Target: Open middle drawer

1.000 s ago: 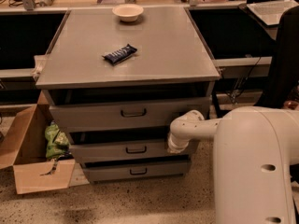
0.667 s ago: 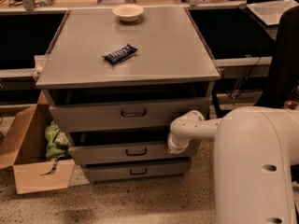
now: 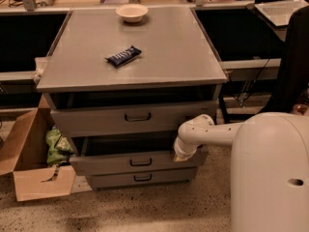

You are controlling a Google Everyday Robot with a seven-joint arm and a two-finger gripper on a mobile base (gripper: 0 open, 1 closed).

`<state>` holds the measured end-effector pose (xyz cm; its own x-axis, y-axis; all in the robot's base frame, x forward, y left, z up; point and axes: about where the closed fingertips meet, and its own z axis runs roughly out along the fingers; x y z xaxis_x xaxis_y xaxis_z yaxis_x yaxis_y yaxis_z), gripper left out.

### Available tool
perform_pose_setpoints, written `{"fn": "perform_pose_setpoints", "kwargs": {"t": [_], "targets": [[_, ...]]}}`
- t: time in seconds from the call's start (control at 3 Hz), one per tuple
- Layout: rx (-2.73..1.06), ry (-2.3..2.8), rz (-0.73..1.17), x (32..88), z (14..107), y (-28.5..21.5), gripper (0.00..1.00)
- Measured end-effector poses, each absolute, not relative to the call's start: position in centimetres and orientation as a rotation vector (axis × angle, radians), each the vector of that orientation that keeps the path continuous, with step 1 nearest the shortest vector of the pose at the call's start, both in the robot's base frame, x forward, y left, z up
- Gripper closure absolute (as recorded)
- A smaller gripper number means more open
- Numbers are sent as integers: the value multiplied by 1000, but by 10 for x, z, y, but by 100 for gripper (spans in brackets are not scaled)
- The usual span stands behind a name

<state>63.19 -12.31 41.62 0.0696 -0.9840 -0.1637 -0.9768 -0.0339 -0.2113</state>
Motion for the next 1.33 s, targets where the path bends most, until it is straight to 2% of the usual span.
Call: {"fn": "perform_pose_setpoints", "kwargs": {"t": [0.33,1.33], "targets": [[-2084,1977,-39,632,416,-123,73],[-2084,1977,-39,632,416,-123,5]]}}
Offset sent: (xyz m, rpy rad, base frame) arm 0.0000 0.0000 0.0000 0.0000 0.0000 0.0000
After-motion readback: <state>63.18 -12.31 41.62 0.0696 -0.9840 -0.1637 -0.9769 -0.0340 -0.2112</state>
